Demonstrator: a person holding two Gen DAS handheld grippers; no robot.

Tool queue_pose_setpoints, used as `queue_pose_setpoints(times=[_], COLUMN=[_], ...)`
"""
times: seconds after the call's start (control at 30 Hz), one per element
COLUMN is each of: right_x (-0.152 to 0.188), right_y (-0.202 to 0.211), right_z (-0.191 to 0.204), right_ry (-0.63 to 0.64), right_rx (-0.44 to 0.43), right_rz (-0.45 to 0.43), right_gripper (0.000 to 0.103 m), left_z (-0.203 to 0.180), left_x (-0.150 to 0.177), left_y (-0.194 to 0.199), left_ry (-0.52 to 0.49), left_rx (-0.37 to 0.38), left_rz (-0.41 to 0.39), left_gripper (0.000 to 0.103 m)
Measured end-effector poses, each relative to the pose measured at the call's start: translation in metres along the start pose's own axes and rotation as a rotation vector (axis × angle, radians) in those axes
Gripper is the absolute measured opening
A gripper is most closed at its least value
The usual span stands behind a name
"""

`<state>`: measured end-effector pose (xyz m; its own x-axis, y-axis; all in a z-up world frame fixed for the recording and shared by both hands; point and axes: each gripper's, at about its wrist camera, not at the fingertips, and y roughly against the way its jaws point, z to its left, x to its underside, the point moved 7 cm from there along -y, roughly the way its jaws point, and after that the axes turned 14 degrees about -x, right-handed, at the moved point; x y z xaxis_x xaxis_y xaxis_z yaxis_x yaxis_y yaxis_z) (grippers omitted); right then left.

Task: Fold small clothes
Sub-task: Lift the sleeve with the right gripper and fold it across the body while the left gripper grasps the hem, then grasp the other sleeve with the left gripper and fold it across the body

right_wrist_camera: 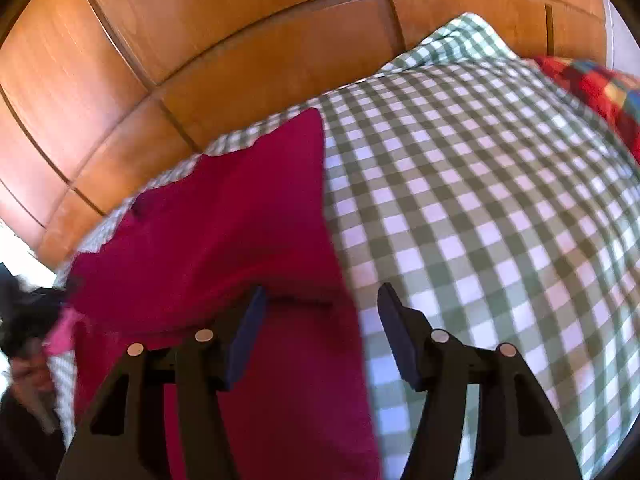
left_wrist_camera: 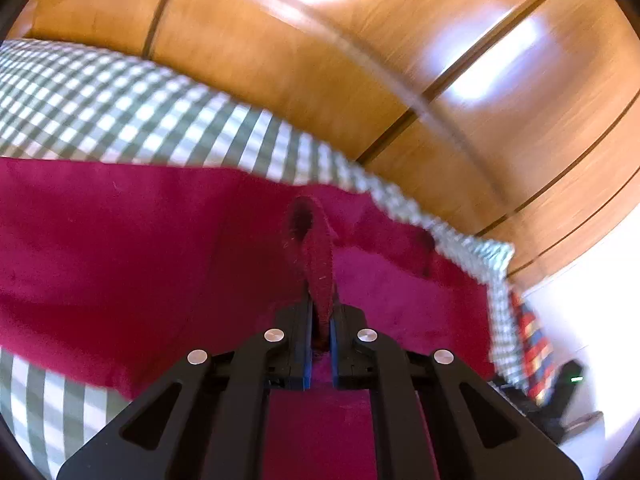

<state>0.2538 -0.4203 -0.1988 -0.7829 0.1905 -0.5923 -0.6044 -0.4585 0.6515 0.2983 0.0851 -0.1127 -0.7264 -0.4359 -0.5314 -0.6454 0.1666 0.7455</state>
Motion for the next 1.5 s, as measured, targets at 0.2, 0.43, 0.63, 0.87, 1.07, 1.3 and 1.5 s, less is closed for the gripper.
queue_pose_setpoints(times=[0.2, 0.43, 0.63, 0.87, 1.07, 1.3, 1.5], right_x=[0.009, -0.011, -0.046, -0.043, -0.037, -0.037, 0.015], right_y=[0.008, 0.048, -0.008, -0.072, -0.074, -0.050, -0.022], right_z=[0.004, 0.051, 0.092, 0.052, 0.053, 0.067, 0.103], right_ry=[0.063, 0.218, 0.223, 0.186, 0.243, 0.290, 0.353], right_rx=[0.025, -0.042, -0.106, 0.033, 0.058, 0.160, 0.052], right_rz=[0.052, -0.027, -0.015, 0.003, -0.041, -0.079, -0.042], right_gripper=[0.068, 0.071, 0.074, 0.072, 0.074, 0.084, 0.089], left_z=[0.014, 0.028, -0.006, 0.033, 0.044, 0.074, 0.160], left_x=[0.023, 0.021, 0.005, 0.010, 0.017, 0.036, 0.039], left_y=[-0.011, 0.007, 0.022, -0.053, -0.021, 0.032, 0.088], left_ry=[-0.038, 0.034, -0.058, 0.017, 0.057, 0.068, 0.213], left_rx=[-0.116, -0.088, -0.037, -0.215, -0.152, -0.181, -0.236], left_rz=[0.050, 0.003, -0.076, 0.061, 0.026, -0.006, -0.102], left_gripper=[0.005, 0.013, 0.013, 0.004, 0.004, 0.004, 0.018])
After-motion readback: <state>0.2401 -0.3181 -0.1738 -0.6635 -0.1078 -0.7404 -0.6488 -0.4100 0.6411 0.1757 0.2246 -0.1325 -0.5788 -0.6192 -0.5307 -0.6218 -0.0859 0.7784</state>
